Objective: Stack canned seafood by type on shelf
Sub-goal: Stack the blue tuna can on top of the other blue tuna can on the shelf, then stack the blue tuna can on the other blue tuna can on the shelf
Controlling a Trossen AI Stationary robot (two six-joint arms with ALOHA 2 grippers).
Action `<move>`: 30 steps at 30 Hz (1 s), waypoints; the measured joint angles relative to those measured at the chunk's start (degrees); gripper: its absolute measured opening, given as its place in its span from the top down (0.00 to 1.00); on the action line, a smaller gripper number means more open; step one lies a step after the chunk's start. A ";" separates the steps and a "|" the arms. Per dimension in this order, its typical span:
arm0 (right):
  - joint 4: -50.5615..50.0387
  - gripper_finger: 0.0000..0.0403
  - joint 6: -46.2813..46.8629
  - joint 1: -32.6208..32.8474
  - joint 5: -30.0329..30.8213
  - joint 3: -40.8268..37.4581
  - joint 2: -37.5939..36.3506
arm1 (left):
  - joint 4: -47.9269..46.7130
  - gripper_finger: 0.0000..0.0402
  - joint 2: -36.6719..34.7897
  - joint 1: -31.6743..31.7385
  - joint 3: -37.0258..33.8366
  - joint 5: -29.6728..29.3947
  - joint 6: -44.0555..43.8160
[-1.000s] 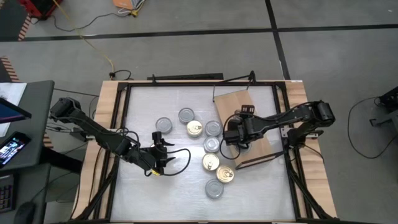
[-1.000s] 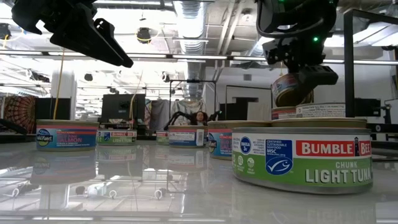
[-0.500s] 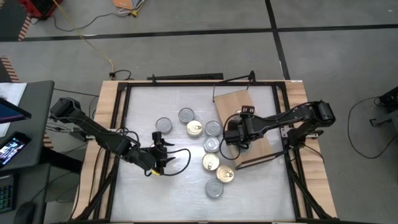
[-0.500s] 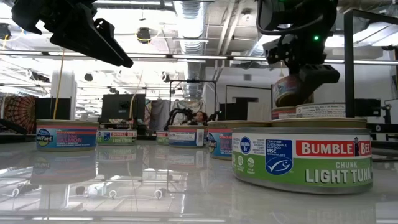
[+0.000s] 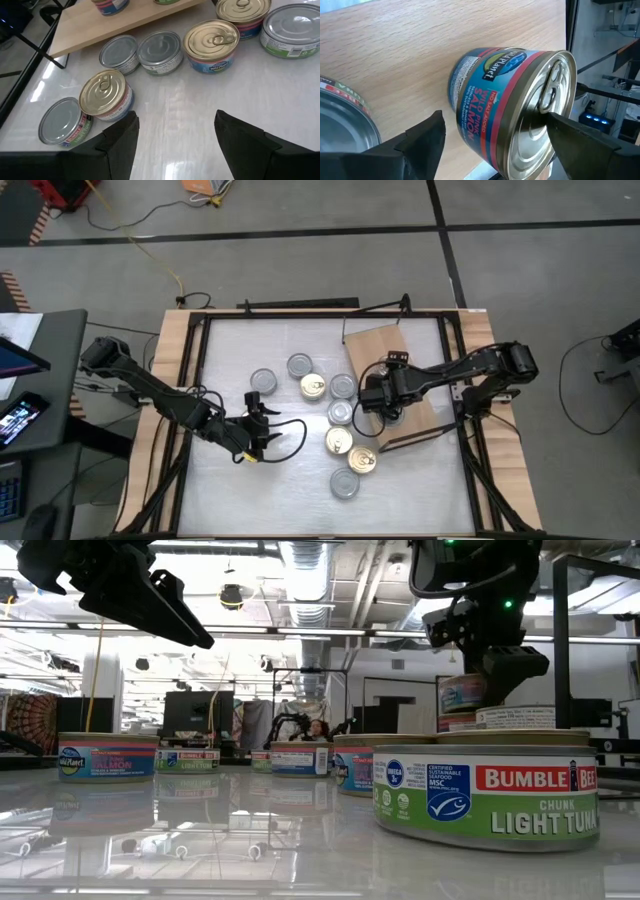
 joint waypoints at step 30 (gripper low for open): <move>-3.60 0.13 -0.55 -0.73 2.15 3.92 -1.52 | -0.09 0.38 0.01 0.00 0.00 0.11 0.21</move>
